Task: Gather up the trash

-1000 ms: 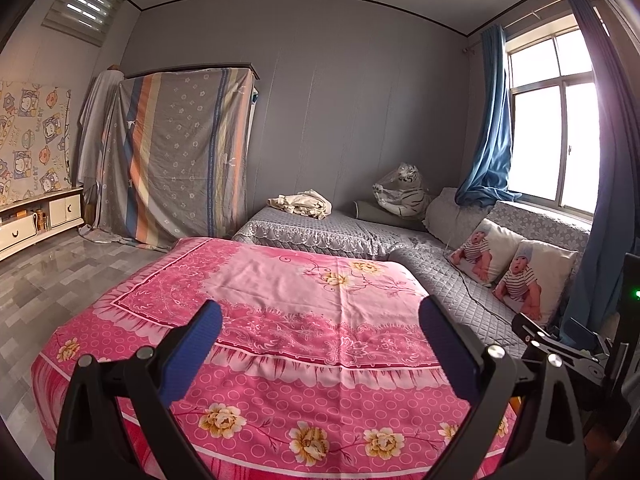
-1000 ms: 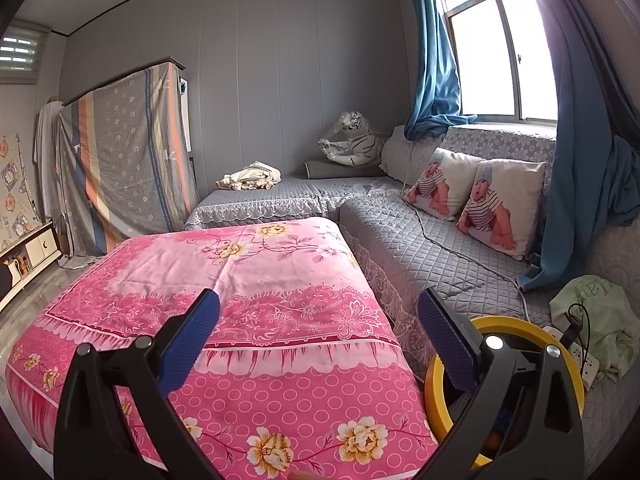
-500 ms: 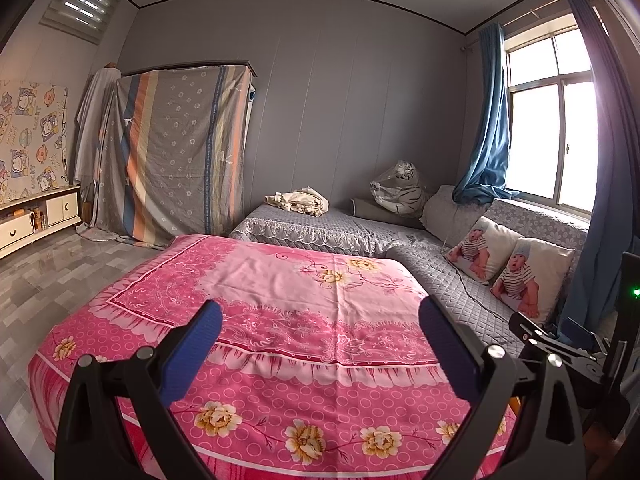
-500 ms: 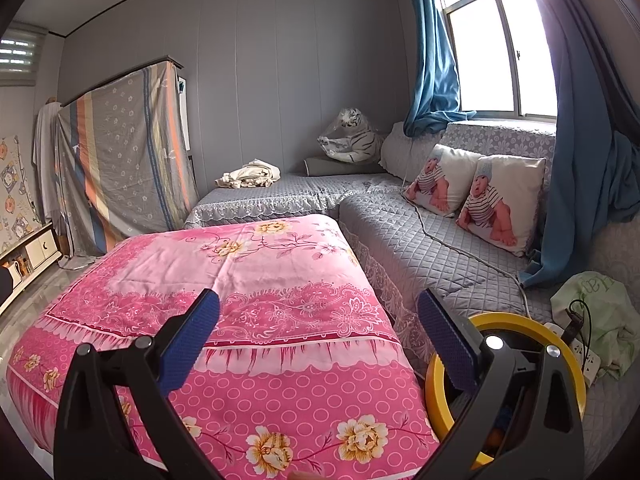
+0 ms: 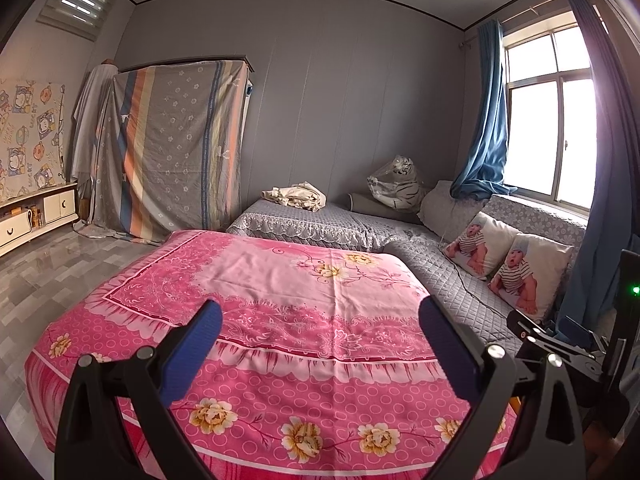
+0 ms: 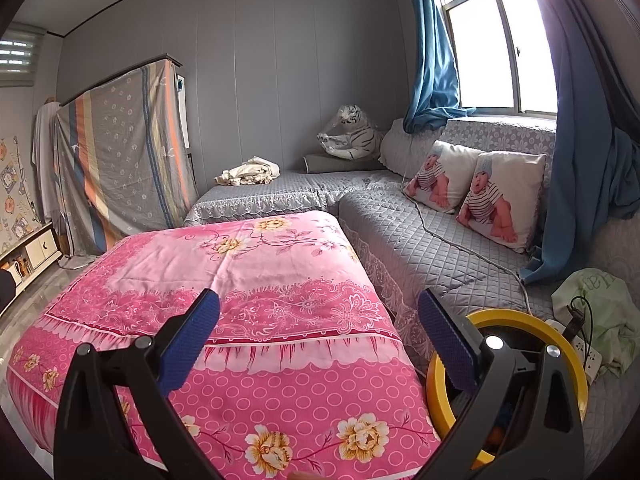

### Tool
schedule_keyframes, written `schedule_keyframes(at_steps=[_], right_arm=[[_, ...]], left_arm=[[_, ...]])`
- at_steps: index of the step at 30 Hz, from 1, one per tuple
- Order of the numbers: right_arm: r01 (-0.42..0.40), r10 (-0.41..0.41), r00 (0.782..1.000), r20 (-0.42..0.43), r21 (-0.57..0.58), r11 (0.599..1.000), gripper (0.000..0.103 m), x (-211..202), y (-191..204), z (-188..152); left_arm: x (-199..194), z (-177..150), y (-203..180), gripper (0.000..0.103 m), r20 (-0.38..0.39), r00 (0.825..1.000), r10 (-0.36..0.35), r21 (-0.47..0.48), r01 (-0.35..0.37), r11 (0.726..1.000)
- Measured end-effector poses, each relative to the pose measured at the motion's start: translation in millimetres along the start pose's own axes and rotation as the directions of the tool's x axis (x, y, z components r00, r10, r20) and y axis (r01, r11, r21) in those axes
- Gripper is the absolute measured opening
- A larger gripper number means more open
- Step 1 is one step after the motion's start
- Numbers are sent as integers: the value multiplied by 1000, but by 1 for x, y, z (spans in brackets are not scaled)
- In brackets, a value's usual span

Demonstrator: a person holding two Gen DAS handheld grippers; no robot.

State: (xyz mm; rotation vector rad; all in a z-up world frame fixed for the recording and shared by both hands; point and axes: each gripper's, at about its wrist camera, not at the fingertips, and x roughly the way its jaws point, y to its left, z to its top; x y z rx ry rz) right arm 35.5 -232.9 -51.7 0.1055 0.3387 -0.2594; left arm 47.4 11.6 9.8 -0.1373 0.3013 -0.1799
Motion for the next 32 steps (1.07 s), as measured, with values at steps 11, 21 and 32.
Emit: schedule_keyframes(at_steps=[11,21,32], right_arm=[[1,-1,1000,-2,3,1000,95,1,-1,-1],[3,-3,1000,-4,6,1000,95,2,-1,-2],[3,-3,1000,-7,10,1000,95,1,0,-3]], left_arm=[[2,-1,0,95,-7,1000,-1,4,1,1000],[2,-3,0,95,3,1000,4,17,-4,1000],[3,0,-2,95,-8,1000,-2,20,2,1000]])
